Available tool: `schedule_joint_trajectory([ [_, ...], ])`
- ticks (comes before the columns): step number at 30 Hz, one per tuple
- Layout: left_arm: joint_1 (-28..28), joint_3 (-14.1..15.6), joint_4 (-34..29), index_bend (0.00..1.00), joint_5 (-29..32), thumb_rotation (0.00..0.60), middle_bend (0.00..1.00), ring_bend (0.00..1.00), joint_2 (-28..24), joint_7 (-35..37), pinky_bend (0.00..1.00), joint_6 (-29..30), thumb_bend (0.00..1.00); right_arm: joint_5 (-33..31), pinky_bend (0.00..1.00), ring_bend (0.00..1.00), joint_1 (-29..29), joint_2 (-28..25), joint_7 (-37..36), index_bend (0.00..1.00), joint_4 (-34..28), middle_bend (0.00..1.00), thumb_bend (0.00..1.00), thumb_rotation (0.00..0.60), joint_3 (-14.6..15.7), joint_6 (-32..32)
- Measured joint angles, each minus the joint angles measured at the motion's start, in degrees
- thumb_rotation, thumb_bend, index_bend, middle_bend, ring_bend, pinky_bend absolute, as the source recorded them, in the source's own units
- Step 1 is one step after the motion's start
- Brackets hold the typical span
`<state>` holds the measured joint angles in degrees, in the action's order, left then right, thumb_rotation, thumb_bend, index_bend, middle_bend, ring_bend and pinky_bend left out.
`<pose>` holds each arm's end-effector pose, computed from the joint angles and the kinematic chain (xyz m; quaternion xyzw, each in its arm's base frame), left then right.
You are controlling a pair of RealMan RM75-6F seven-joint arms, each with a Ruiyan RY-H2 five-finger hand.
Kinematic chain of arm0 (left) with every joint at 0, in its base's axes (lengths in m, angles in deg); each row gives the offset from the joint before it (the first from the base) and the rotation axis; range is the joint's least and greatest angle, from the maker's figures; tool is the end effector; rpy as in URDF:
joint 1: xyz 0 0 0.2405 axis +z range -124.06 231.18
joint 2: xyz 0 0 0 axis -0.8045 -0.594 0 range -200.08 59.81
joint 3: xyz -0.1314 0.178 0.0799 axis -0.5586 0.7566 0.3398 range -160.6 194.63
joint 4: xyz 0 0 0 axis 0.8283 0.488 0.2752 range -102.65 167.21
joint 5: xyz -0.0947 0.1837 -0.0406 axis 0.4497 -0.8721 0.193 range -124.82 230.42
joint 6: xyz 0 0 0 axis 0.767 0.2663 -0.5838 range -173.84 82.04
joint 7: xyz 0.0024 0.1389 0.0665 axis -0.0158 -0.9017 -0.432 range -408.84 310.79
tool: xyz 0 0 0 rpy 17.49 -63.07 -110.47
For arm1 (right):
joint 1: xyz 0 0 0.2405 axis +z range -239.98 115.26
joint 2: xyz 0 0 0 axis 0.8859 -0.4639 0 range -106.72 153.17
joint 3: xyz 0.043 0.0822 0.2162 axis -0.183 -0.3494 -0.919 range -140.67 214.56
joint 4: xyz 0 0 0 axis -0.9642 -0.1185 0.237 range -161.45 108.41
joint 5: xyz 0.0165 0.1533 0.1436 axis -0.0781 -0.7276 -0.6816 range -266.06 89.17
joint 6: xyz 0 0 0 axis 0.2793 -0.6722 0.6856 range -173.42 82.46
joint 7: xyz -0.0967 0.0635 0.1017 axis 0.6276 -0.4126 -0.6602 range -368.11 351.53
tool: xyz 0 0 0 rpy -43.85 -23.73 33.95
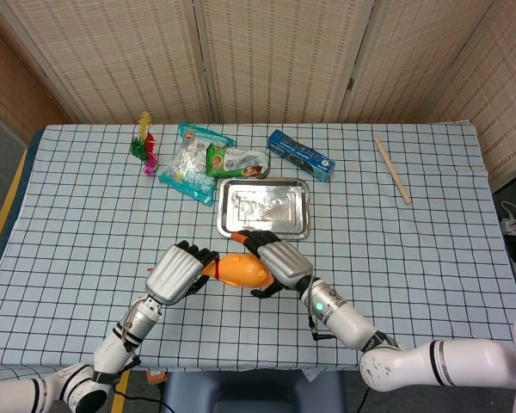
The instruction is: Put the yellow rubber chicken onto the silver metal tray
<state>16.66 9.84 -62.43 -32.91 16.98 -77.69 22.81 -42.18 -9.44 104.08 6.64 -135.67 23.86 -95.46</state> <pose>-0.0836 0.2820 0.0054 -0.7627 -0.2037 -0.4616 0.4046 -0.0294 -0.2965 -0.0141 0.7276 -0.5113 0.3947 0.2311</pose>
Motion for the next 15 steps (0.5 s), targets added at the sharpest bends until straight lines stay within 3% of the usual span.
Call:
schedule_joint_trajectory([
  [2, 0.01, -0.08, -0.16, 0.86, 0.04, 0.600, 0.80, 0.58, -0.07, -0.13, 0.56, 0.08, 0.59, 0.09, 0.78, 0.58, -0.06, 1.13, -0.26, 0.72, 0.42, 0.57, 0.23, 0.600, -0.16, -1.43],
  [4, 0.10, -0.10, -0.32, 0.86, 0.03, 0.600, 0.80, 0.58, -0.25, -0.20, 0.56, 0.25, 0.59, 0.39, 0.95, 0.75, -0.18, 1.99, -0.23, 0.94, 0.76, 0.72, 0.30, 0.600, -0.25, -2.88],
  [6, 0.20, -0.05, -0.44, 0.86, 0.08, 0.600, 0.80, 0.58, -0.41, -0.25, 0.56, 0.30, 0.59, 1.05, 1.00, 0.82, -0.36, 3.03, 0.35, 1.00, 1.06, 0.78, 0.34, 0.600, -0.12, -4.99],
  [15, 0.34, -0.18, -0.79, 0.86, 0.42, 0.600, 0.80, 0.58, -0.77, -0.49, 0.56, 0.41, 0.59, 0.13, 1.00, 0.85, 0.41, 2.26, 5.52, 1.00, 0.08, 0.79, 0.38, 0.600, 1.28, -5.61],
])
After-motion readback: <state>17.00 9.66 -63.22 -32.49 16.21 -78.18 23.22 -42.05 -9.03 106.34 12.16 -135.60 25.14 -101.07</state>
